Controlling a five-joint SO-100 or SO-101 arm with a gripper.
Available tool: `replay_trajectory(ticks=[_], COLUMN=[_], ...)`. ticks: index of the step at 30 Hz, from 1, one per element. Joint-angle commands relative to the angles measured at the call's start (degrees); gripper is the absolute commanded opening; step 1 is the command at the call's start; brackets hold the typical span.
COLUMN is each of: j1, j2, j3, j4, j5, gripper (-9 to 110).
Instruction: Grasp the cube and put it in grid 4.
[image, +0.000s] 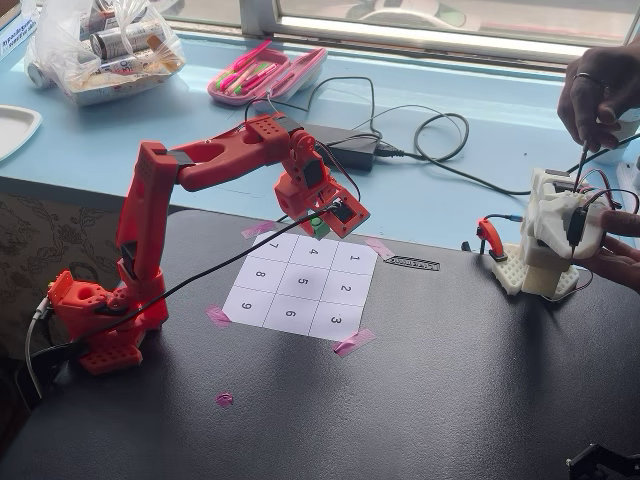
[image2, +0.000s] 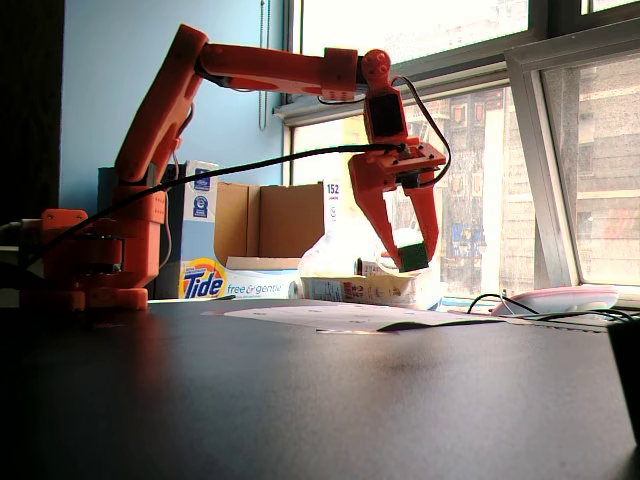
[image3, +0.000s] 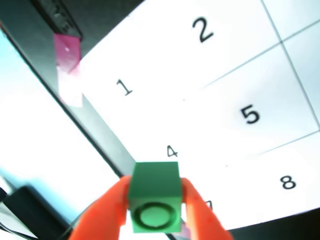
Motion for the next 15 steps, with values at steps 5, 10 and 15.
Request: replay_trajectory(ticks=[5,10,15], j1=[-1.41,-1.93,-1.85], j2=[-2.37,-4.66,-5.89], j3=[-2.81,-2.81,-2.81], j4=[-1.93,-2.20,-2.64], j5=[0.97,1.23,1.41], gripper=[0,0,0])
